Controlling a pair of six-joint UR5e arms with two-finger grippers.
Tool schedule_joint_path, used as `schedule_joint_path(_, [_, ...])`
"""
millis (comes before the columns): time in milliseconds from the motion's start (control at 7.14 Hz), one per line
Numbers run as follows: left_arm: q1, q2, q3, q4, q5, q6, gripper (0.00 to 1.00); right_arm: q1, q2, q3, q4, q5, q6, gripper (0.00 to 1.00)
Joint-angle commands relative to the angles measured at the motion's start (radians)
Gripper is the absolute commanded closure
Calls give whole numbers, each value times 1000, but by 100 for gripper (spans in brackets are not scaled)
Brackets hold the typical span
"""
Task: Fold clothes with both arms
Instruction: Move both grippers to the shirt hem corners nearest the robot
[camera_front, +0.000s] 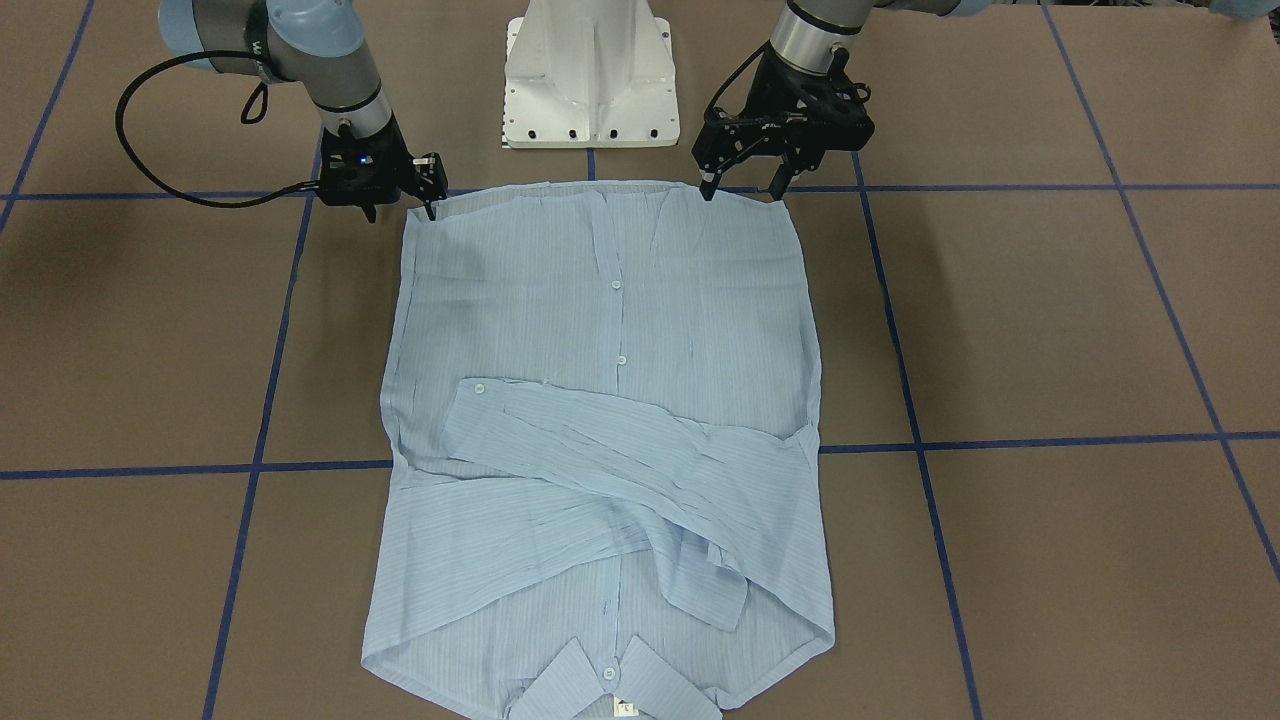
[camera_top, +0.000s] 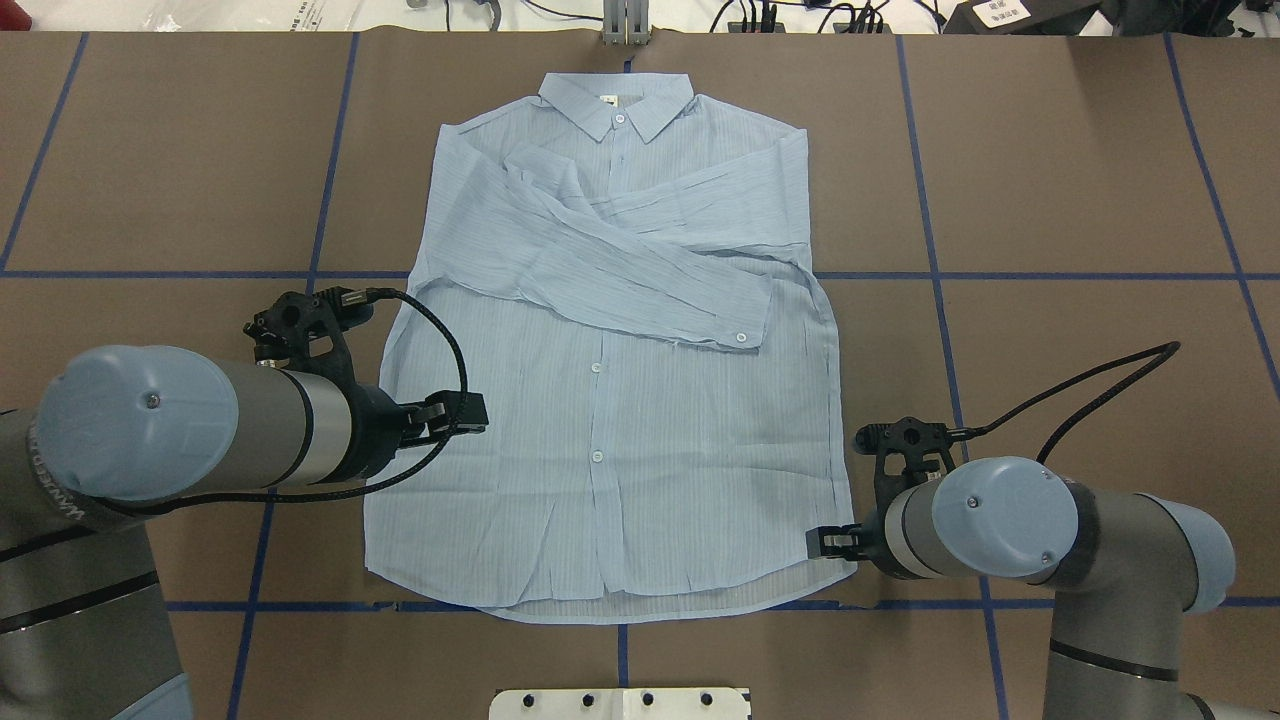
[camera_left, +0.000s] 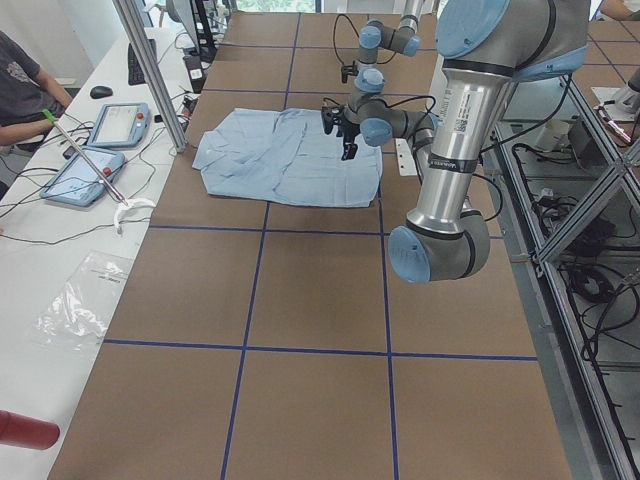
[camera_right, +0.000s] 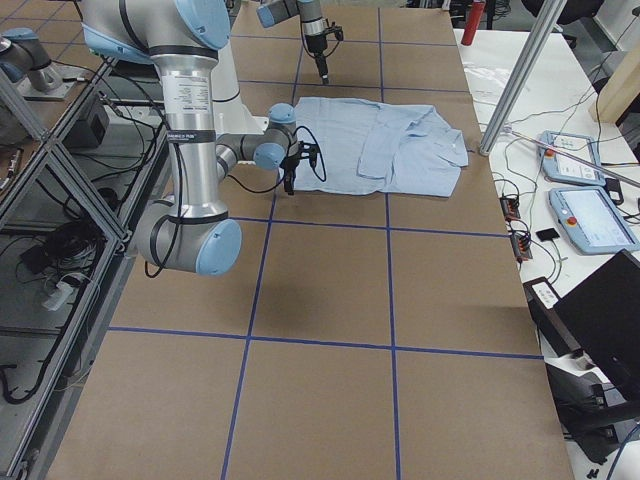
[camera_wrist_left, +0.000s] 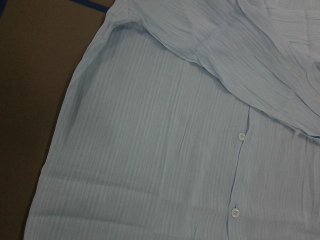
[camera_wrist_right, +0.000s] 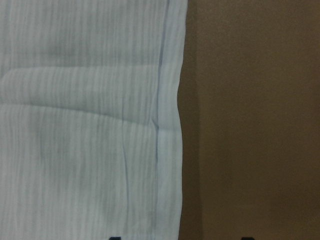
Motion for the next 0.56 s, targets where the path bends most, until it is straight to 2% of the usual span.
schedule_joint_path(0, [1, -4, -1, 0, 0, 4, 2, -6, 8, -8, -2, 6, 0, 39])
schedule_joint_path(420, [-1, -2, -1, 2, 0, 4, 2, -15, 12, -11, -3, 6, 0, 43])
